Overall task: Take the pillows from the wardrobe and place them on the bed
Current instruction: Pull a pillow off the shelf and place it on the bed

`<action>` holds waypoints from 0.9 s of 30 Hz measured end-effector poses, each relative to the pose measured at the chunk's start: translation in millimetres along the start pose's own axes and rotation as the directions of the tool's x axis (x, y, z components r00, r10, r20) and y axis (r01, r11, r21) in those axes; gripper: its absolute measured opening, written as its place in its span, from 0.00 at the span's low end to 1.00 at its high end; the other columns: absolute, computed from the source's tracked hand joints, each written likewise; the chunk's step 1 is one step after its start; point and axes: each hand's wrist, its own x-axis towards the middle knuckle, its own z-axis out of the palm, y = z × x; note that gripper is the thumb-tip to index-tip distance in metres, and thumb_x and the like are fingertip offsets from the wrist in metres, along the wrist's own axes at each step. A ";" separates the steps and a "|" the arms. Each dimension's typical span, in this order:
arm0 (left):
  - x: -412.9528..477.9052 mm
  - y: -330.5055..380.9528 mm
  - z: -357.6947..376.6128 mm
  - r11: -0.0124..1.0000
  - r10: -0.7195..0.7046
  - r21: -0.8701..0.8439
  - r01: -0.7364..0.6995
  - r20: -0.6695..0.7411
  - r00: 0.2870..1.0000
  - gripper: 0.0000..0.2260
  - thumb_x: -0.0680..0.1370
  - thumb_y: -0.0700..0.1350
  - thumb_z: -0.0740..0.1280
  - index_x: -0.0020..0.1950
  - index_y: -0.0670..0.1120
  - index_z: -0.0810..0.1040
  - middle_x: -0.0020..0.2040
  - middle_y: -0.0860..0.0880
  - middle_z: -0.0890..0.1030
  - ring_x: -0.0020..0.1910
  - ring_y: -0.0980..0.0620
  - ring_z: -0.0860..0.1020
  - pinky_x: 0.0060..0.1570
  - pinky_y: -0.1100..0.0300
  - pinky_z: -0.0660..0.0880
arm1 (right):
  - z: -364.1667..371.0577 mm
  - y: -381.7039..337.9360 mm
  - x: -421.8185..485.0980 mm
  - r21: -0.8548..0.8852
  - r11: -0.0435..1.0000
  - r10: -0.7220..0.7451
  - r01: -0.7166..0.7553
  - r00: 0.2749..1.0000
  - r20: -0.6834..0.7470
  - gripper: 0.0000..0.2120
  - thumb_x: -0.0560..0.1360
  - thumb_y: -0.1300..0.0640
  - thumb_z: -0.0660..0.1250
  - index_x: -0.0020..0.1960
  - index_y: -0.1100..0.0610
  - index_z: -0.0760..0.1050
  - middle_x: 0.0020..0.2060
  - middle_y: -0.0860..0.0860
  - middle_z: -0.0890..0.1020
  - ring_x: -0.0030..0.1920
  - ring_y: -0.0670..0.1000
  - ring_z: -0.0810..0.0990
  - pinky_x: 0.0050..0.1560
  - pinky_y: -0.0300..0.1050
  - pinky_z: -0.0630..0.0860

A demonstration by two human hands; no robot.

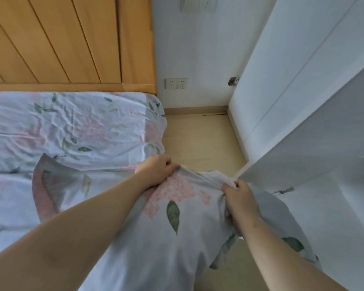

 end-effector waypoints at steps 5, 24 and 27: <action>4.3 -50.8 -42.2 0.998 -0.059 -0.027 0.057 -0.076 0.995 0.17 0.77 0.56 0.59 0.32 0.49 0.65 0.32 0.53 0.70 0.37 0.50 0.71 0.29 0.59 0.62 | 51.8 -39.9 0.7 -0.014 0.999 -0.041 0.042 0.997 0.063 0.09 0.76 0.56 0.60 0.38 0.56 0.67 0.41 0.56 0.76 0.43 0.58 0.73 0.42 0.48 0.65; -35.3 -227.5 -51.1 0.850 -0.521 -0.160 0.501 -0.122 0.845 0.10 0.79 0.46 0.58 0.55 0.45 0.75 0.57 0.42 0.76 0.55 0.41 0.74 0.53 0.52 0.72 | 256.2 -96.1 -5.8 -0.348 0.914 0.080 0.209 0.748 0.659 0.06 0.72 0.58 0.58 0.37 0.50 0.66 0.40 0.54 0.77 0.45 0.60 0.78 0.45 0.53 0.74; -39.5 -231.0 -33.6 0.815 -0.570 -0.187 0.549 -0.085 0.817 0.11 0.79 0.47 0.59 0.60 0.47 0.73 0.61 0.44 0.75 0.58 0.43 0.73 0.56 0.52 0.72 | 263.8 -102.0 3.8 -0.394 0.866 0.074 0.307 0.702 0.709 0.03 0.73 0.57 0.60 0.46 0.52 0.69 0.46 0.54 0.77 0.47 0.57 0.77 0.47 0.47 0.73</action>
